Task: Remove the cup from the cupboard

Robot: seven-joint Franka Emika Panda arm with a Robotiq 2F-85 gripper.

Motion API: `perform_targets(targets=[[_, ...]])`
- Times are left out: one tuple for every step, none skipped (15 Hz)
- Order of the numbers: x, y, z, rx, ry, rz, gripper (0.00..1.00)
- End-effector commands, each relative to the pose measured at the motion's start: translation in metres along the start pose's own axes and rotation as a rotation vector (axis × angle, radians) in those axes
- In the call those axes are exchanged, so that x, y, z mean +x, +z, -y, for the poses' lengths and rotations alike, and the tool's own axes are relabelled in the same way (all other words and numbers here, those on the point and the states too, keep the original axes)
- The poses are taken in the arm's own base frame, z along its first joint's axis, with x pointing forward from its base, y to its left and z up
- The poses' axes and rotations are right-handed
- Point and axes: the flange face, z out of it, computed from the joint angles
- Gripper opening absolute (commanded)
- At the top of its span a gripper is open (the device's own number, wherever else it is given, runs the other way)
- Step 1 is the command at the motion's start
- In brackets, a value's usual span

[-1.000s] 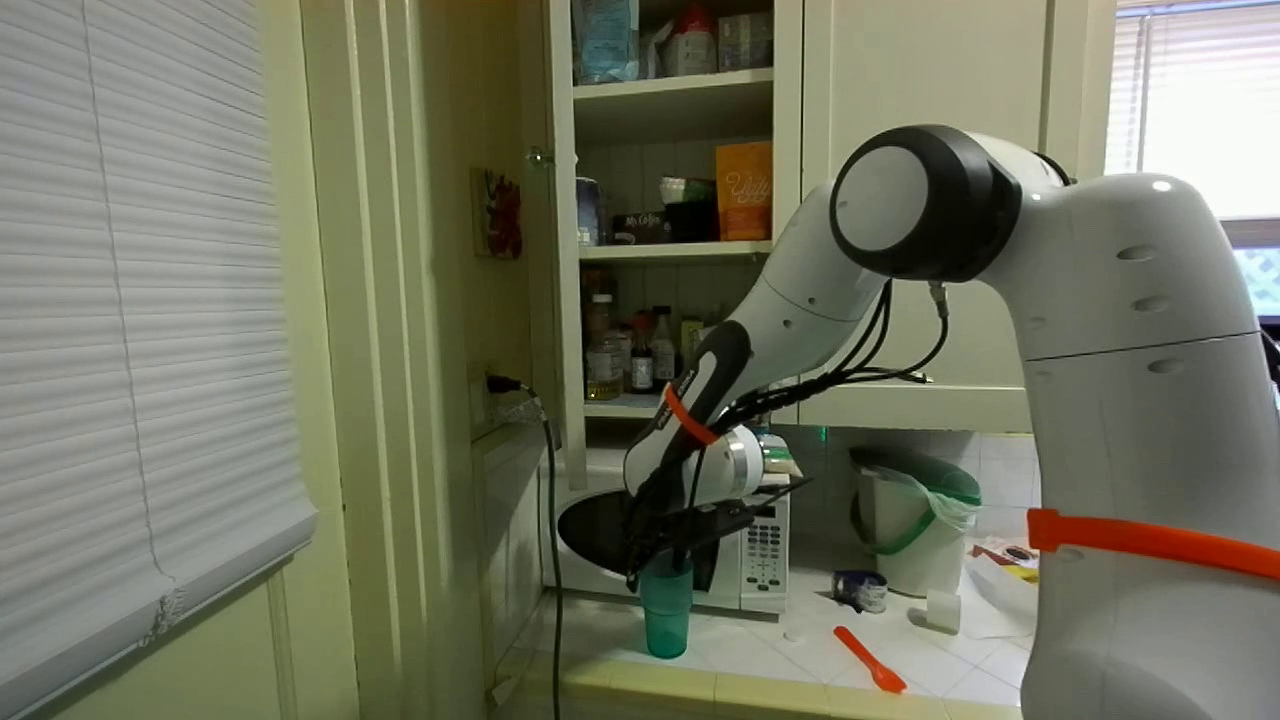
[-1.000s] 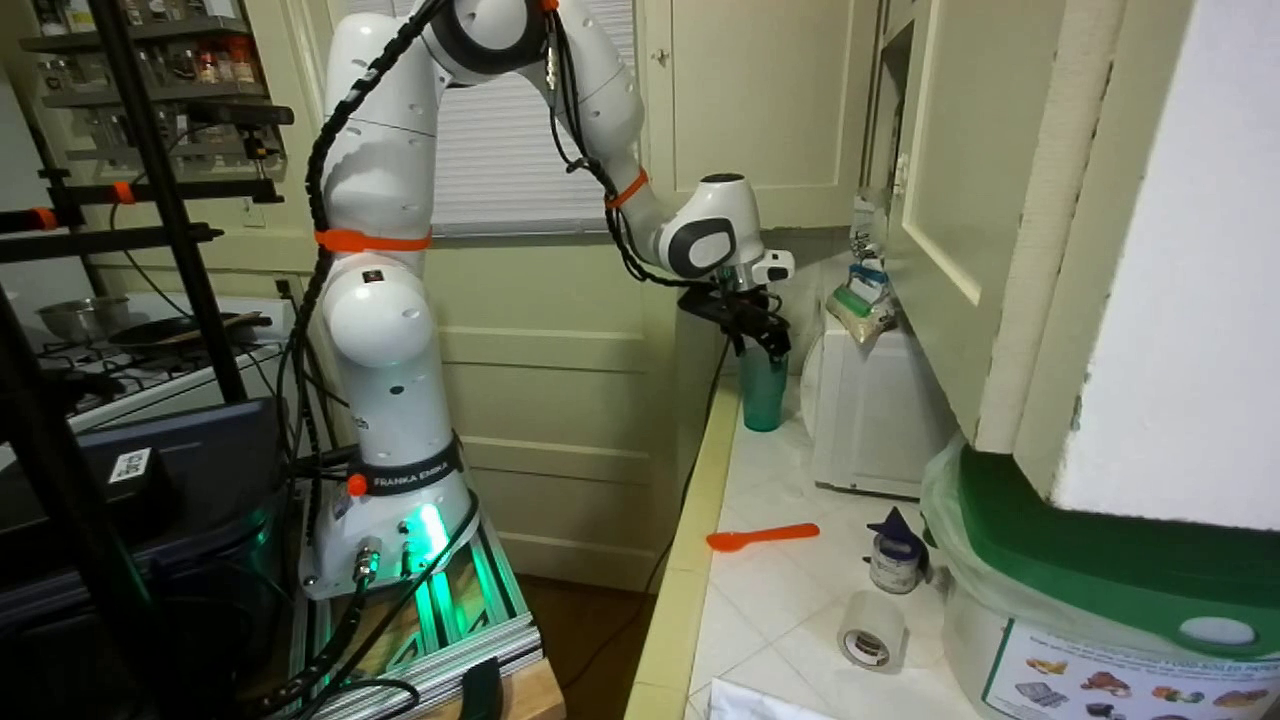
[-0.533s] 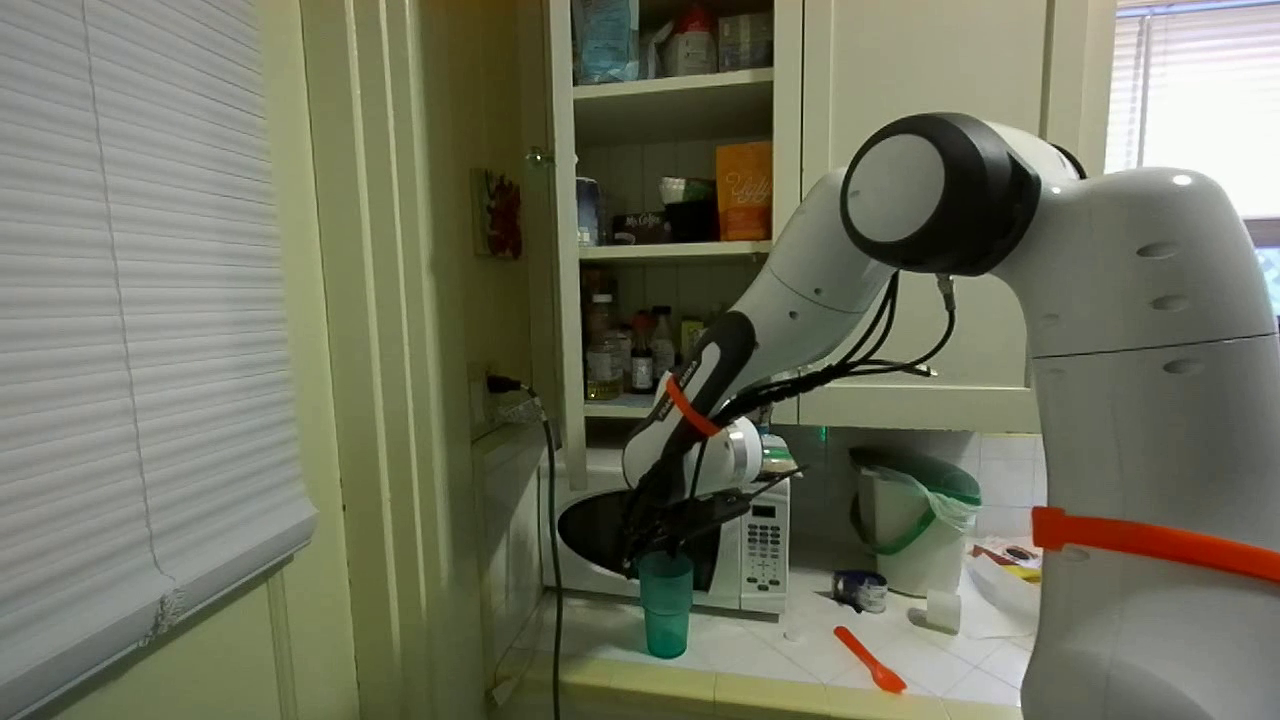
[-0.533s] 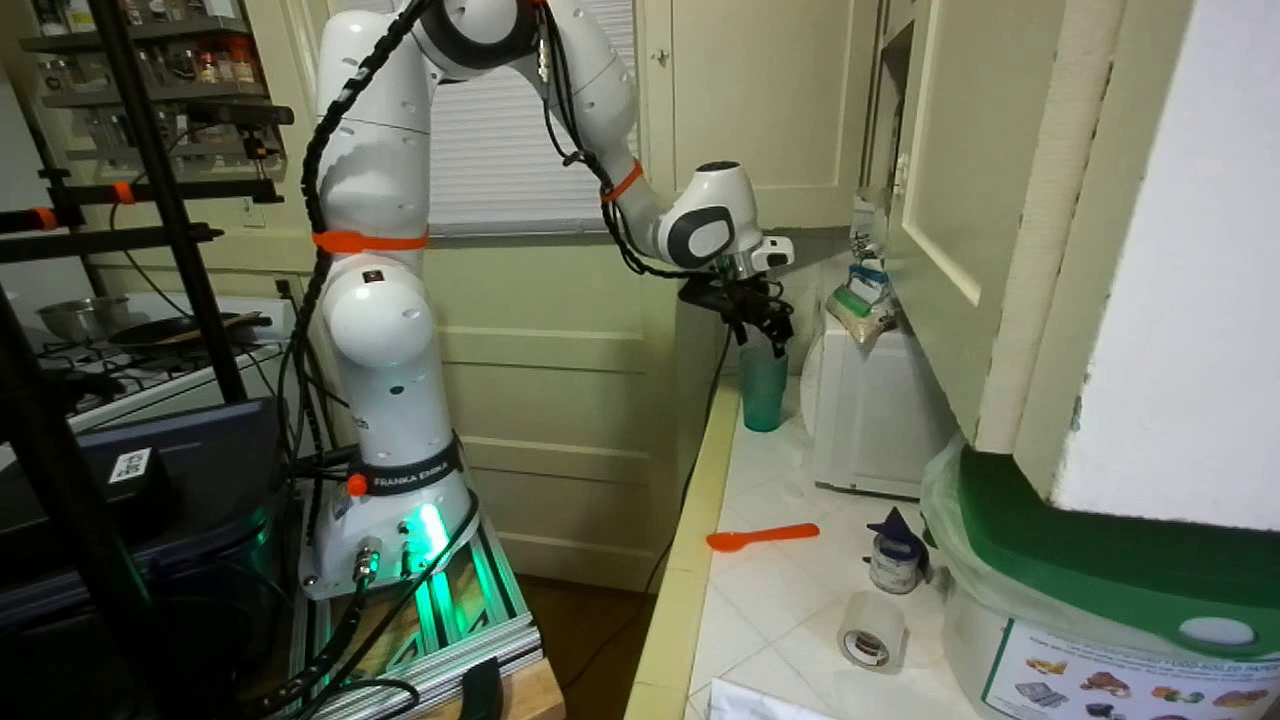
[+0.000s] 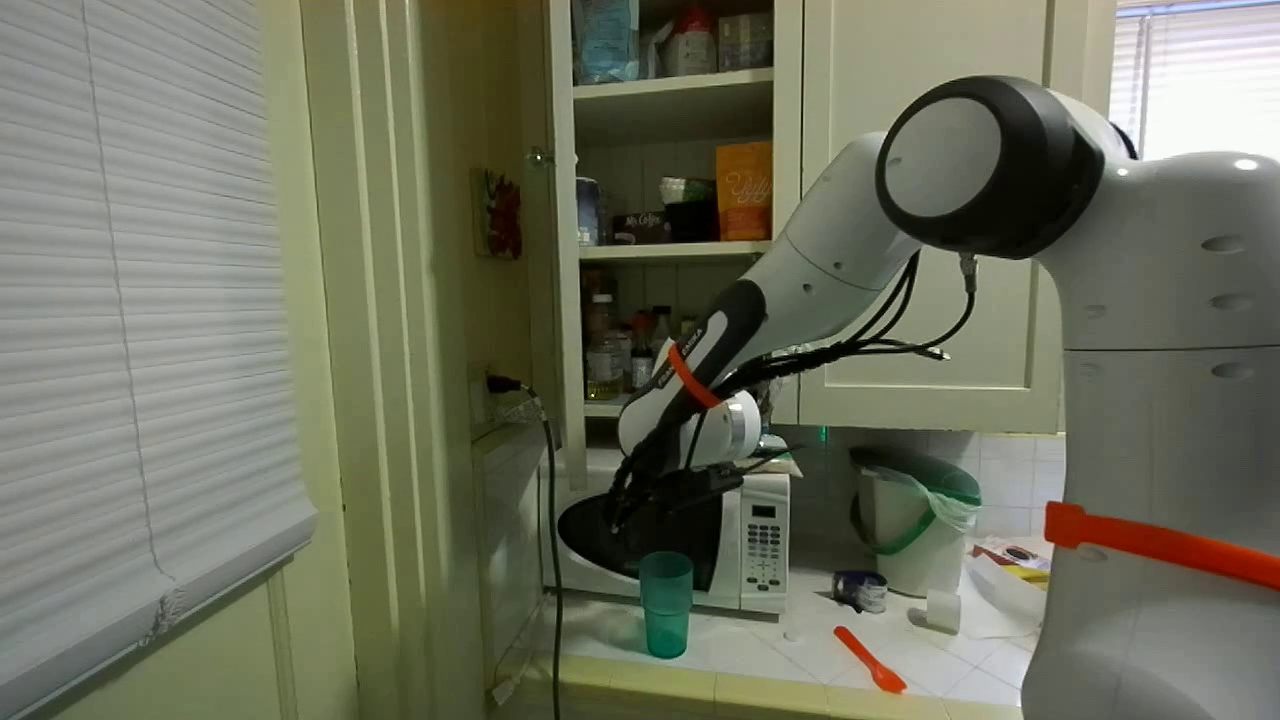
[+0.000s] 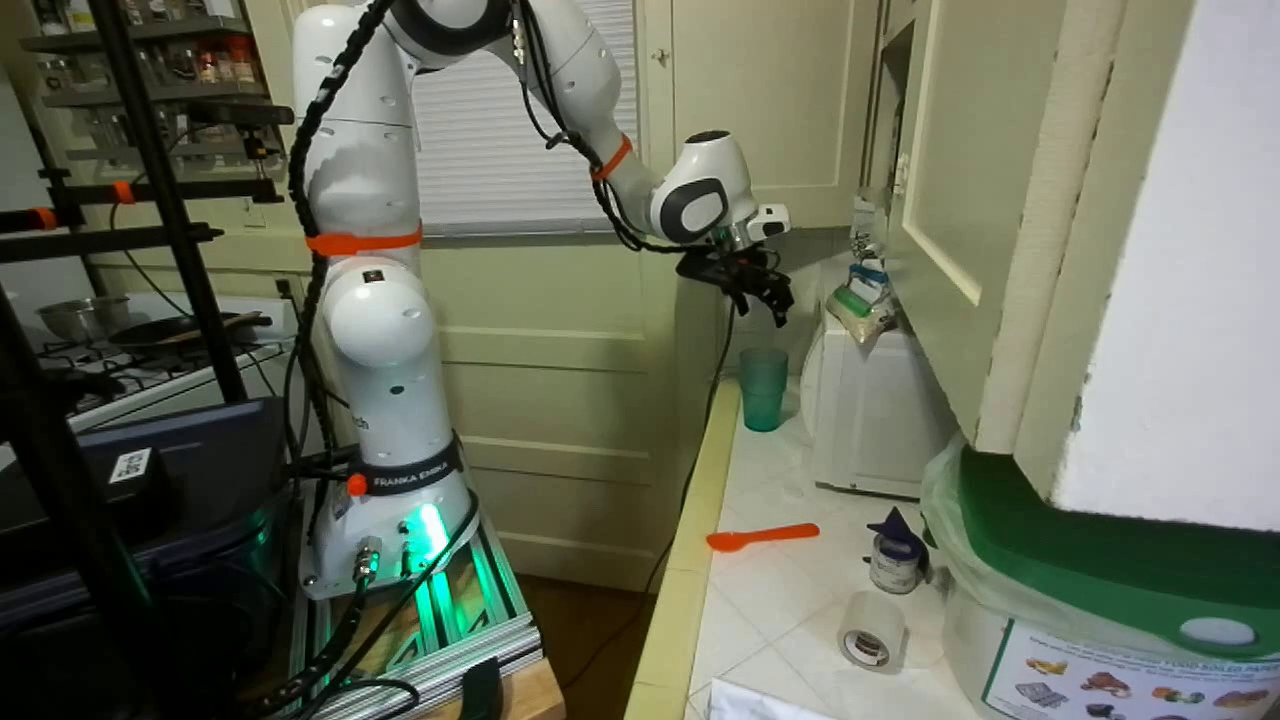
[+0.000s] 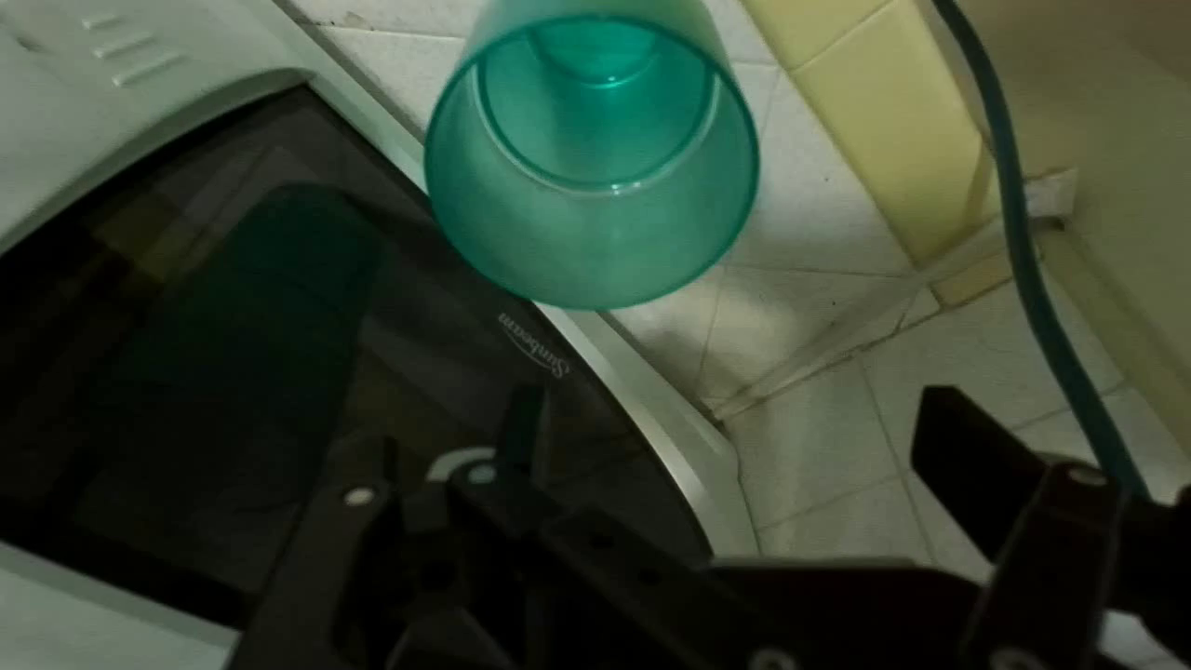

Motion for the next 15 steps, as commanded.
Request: perform_targets(targets=[[-0.003,-0.02,0.007,0.044,0.056,0.002,1.0],[-0.003,-0.023,0.007,0.049,0.057,0.01,1.0],[-0.003,-0.025,0.008,0.055,0.062,0.023,1.0],[-0.005,-0.026,0.008,0.058,0.055,0.055,1.0],[-0.007,-0.027,0.008,0.058,0.053,0.08,1.0],[-0.01,-0.029,0.007,0.055,0.056,0.11,1.0],[-0.012,-0.03,0.005,0.042,0.058,0.136,1.0],[-0.014,-0.032,0.004,0.037,0.056,0.157,1.0],[-0.017,-0.033,0.003,0.026,0.046,0.182,1.0],[-0.019,-0.033,0.002,0.01,0.04,0.198,1.0],[-0.02,-0.035,0.003,0.0,0.027,0.215,1.0],[-0.02,-0.036,0.005,0.009,0.013,0.217,1.0],[-0.019,-0.036,0.008,0.035,-0.006,0.226,1.0],[-0.013,-0.03,0.003,0.021,0.015,0.198,1.0],[-0.014,-0.031,0.005,0.024,0.009,0.205,1.0]])
